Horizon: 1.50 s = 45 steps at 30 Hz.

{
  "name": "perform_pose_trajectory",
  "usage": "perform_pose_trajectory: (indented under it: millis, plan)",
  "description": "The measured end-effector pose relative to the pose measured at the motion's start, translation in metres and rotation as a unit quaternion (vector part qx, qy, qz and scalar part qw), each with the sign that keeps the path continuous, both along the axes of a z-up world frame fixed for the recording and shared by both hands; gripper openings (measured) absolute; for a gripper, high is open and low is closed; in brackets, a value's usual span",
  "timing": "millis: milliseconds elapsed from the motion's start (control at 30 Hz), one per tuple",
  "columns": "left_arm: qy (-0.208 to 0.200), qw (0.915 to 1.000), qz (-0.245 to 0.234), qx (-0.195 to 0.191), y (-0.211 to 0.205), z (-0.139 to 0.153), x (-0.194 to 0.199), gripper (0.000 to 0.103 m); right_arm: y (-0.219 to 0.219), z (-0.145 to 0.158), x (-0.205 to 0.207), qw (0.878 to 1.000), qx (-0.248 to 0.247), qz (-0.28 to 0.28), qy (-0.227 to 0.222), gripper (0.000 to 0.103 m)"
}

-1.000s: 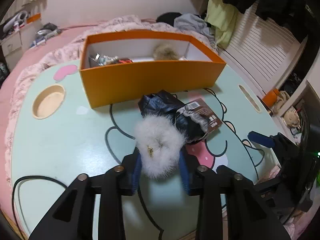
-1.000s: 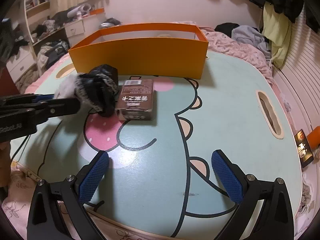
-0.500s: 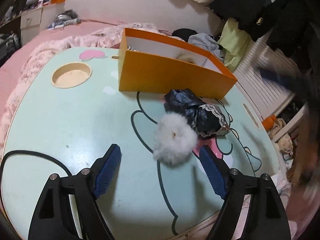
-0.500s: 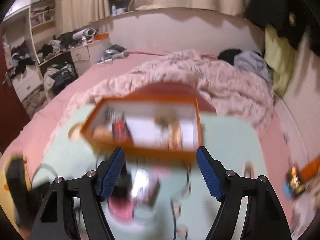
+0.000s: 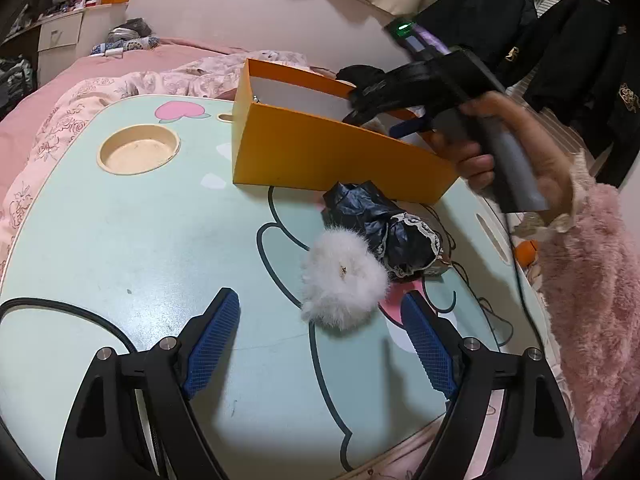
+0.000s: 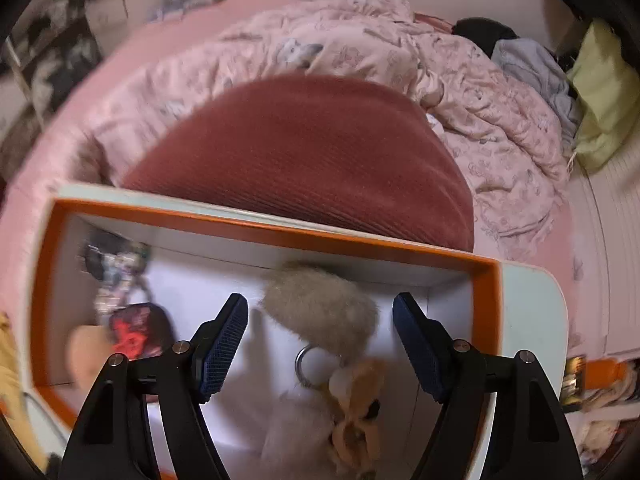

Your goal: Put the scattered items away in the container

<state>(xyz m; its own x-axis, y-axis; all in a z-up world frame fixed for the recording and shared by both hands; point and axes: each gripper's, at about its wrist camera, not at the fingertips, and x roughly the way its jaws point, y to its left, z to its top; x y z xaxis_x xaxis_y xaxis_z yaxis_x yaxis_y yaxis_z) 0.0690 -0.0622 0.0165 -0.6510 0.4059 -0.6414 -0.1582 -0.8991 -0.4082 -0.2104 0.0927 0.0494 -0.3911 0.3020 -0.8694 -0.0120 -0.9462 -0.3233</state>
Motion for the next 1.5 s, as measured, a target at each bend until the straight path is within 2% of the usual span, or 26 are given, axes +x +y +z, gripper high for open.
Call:
perform_pose_trajectory:
  millis: [33,67,167,233,300,433,500,633,800,833,900,1000,1033,1133,1167,1233,1367,1467,1500]
  plan:
    - [0.000,1.0000,0.000,-0.001,0.001,0.000,0.000,0.083,-0.005,-0.002,0.000,1.000,0.015,0.011,-0.001,0.060]
    - [0.000,1.0000,0.000,-0.001,0.000,0.000,0.000,0.083,-0.007,-0.001,0.000,1.000,0.007,0.022,-0.005,0.039]
    - [0.000,1.0000,-0.001,0.004,-0.001,0.000,0.000,0.083,-0.007,0.010,0.010,0.999,-0.032,0.023,-0.004,0.039]
    - [0.001,0.9999,-0.001,0.011,-0.002,0.000,0.000,0.083,-0.008,0.026,0.021,0.999,-0.040,0.023,0.017,0.039]
    - [0.001,0.9999,-0.001,0.013,-0.002,0.000,0.000,0.083,-0.005,0.049,0.038,0.996,-0.069,0.028,0.052,0.039]
    - [0.001,1.0000,0.000,0.010,-0.001,0.000,0.001,0.083,0.005,0.098,0.102,0.984,-0.112,0.042,0.131,0.039]
    - [0.001,1.0000,-0.001,0.009,-0.002,0.000,0.000,0.083,0.015,0.106,0.137,0.979,-0.138,0.047,0.144,0.039]
    - [0.000,1.0000,-0.001,0.008,-0.002,-0.001,-0.001,0.083,0.043,0.080,0.187,0.979,-0.169,0.026,0.113,0.039]
    - [-0.003,0.9996,0.001,-0.027,0.007,0.001,-0.002,0.083,0.065,0.021,0.199,0.980,-0.190,-0.031,0.056,0.039]
    - [-0.004,0.9993,0.001,-0.037,0.009,0.001,-0.002,0.083,0.064,0.014,0.196,0.979,-0.197,-0.034,0.049,0.040]
    - [-0.004,0.9988,0.001,-0.048,0.011,0.001,-0.002,0.083,0.054,0.011,0.193,0.978,-0.197,-0.027,0.064,0.041]
    - [-0.004,0.9987,0.002,-0.052,0.011,0.001,-0.002,0.083,0.030,0.013,0.189,0.977,-0.203,0.008,0.069,0.042]
    - [-0.004,0.9987,0.002,-0.050,0.011,0.001,-0.002,0.083,0.024,0.016,0.191,0.977,-0.198,0.017,0.081,0.046]
    - [-0.003,0.9991,0.001,-0.042,0.009,0.001,-0.001,0.083,0.016,0.033,0.211,0.978,-0.137,0.008,0.155,0.072]
    - [-0.003,0.9992,0.001,-0.040,0.009,0.001,-0.002,0.083,0.015,0.039,0.222,0.976,-0.121,0.010,0.181,0.076]
    - [-0.003,0.9993,0.001,-0.038,0.008,0.001,-0.002,0.083,0.015,0.044,0.243,0.973,-0.109,0.022,0.204,0.076]
    - [-0.004,0.9990,0.001,-0.045,0.009,0.001,-0.001,0.083,0.019,0.024,0.276,0.977,-0.080,0.011,0.197,0.076]
    - [-0.005,0.9988,0.001,-0.050,0.011,0.001,-0.002,0.083,0.026,-0.010,0.278,0.984,-0.079,0.009,0.157,0.078]
    - [-0.006,0.9987,0.001,-0.050,0.011,0.001,-0.002,0.083,0.025,-0.016,0.278,0.984,-0.070,0.008,0.164,0.081]
